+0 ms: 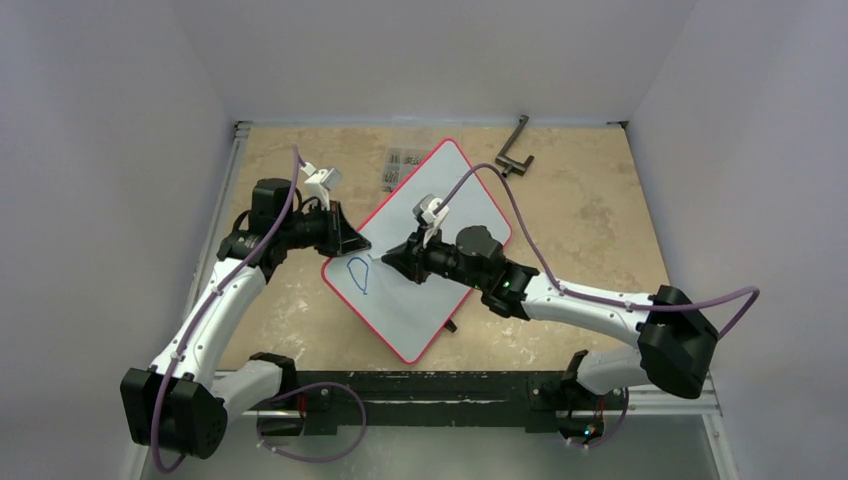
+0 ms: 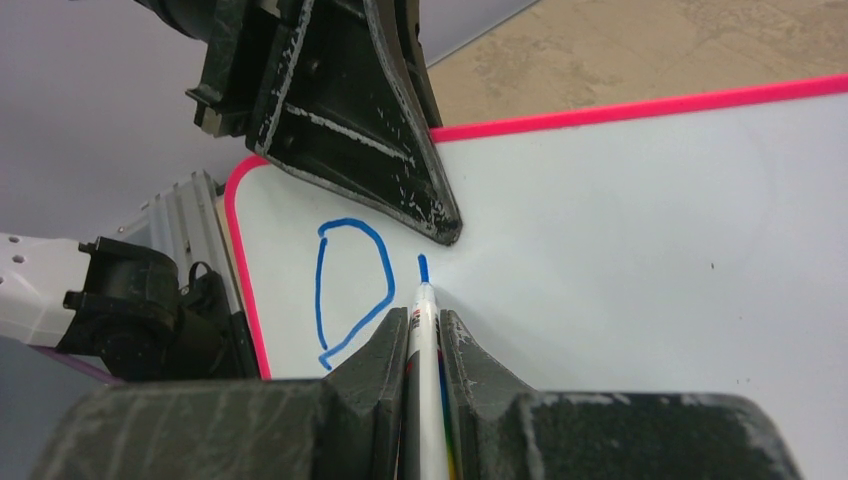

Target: Write a sentence on the whiteboard

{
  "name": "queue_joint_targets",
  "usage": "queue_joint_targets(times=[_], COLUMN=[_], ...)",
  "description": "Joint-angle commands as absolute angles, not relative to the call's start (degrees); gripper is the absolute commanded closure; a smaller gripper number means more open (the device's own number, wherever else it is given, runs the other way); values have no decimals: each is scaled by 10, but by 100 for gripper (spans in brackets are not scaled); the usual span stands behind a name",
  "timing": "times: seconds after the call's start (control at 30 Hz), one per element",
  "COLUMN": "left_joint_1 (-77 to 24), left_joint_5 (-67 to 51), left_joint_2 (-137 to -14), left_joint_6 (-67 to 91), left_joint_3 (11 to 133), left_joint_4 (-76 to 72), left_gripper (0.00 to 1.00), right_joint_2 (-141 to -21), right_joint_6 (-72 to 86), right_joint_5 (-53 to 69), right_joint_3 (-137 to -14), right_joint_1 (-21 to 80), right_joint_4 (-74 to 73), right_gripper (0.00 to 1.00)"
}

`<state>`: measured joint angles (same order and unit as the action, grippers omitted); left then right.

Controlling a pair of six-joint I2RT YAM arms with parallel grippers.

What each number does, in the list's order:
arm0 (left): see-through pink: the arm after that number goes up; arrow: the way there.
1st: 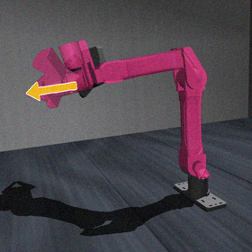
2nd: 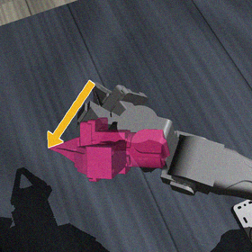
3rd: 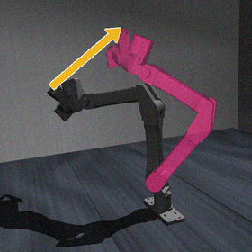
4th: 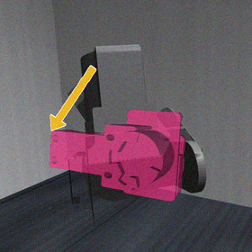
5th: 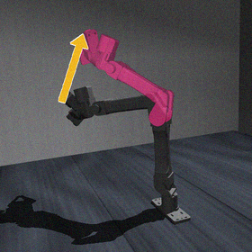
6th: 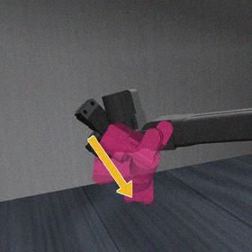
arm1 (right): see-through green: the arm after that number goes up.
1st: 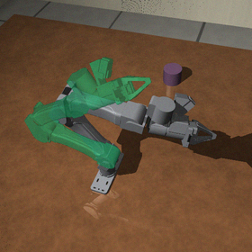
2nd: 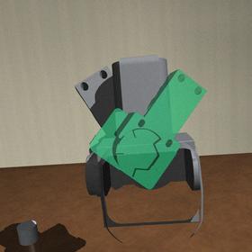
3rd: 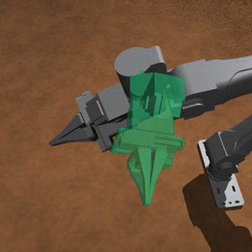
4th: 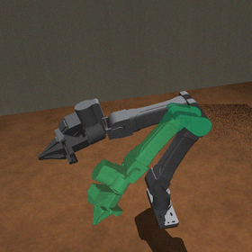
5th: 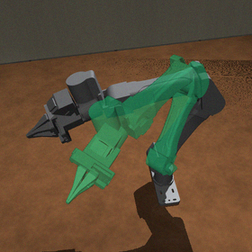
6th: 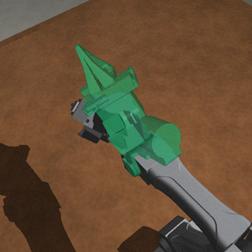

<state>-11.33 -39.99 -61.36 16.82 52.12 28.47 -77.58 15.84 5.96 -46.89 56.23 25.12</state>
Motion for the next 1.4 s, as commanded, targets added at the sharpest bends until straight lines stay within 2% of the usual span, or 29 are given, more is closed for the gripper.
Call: queue_joint_targets(times=[0.0, 0.5, 1.37], left_joint_1=[-119, -121, -124], left_joint_5=[-321, -320, -320], left_joint_2=[-609, -610, -606], left_joint_6=[72, 72, 72], left_joint_3=[512, 512, 511], left_joint_4=[298, 299, 300], left_gripper=[100, 100, 100], right_joint_2=[-770, -750, -790], right_joint_6=[159, 164, 154], right_joint_5=[52, 86, 2], right_joint_3=[-436, -418, -502], right_joint_1=[561, 561, 561], right_joint_4=[228, 227, 212], right_gripper=[100, 100, 100])
